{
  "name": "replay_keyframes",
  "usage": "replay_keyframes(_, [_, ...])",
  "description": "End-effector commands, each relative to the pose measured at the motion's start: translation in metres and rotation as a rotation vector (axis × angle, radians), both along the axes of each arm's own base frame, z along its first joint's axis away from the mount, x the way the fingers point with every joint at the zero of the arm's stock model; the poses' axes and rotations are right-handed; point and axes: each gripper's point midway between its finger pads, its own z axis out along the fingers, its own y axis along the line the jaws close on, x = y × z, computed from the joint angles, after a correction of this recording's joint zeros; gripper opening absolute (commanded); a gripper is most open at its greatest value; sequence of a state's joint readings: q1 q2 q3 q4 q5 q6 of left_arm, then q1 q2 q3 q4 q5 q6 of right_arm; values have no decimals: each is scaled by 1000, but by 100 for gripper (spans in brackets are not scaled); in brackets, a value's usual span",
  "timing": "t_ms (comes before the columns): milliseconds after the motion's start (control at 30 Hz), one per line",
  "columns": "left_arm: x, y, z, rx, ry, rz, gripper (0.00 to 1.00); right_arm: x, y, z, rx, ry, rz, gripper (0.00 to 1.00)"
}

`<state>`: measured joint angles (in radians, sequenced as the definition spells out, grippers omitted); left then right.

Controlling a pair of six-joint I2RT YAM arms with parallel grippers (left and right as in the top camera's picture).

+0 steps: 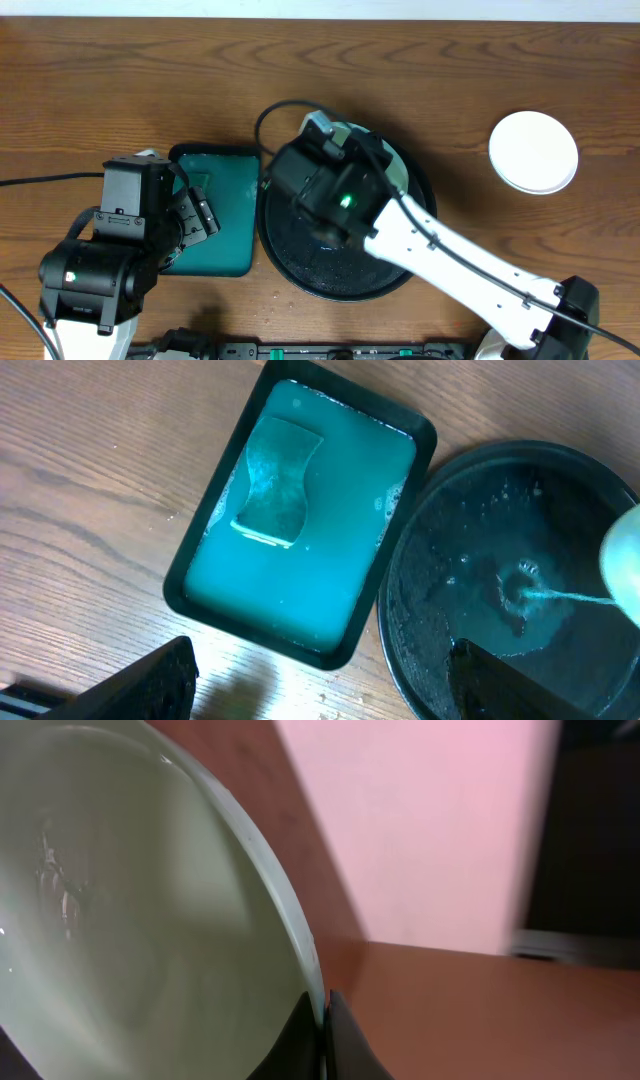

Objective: Clean dirty plates on tray and stack at the side
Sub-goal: 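Lift the pale green plate and tilt it over the black tray to drain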

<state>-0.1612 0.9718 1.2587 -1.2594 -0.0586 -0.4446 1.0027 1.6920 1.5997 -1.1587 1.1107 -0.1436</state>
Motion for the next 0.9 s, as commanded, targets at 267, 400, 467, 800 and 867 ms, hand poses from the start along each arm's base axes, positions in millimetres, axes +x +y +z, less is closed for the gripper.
replay_keyframes(267, [-2,3,0,20,7,7,81,-16,7,44,-156,-202,20,1])
replay_keyframes(400, [-2,3,0,20,7,7,81,-20,12,46,-158,-212,34,1])
replay_keyframes(467, [-2,3,0,20,7,7,81,-21,14,44,-137,-209,38,1])
replay_keyframes(800, [-2,3,0,19,5,7,81,-23,21,4,76,-39,34,1])
replay_keyframes(867, [-1,3,1,18,1,7,81,-13,5,7,33,-62,-13,1])
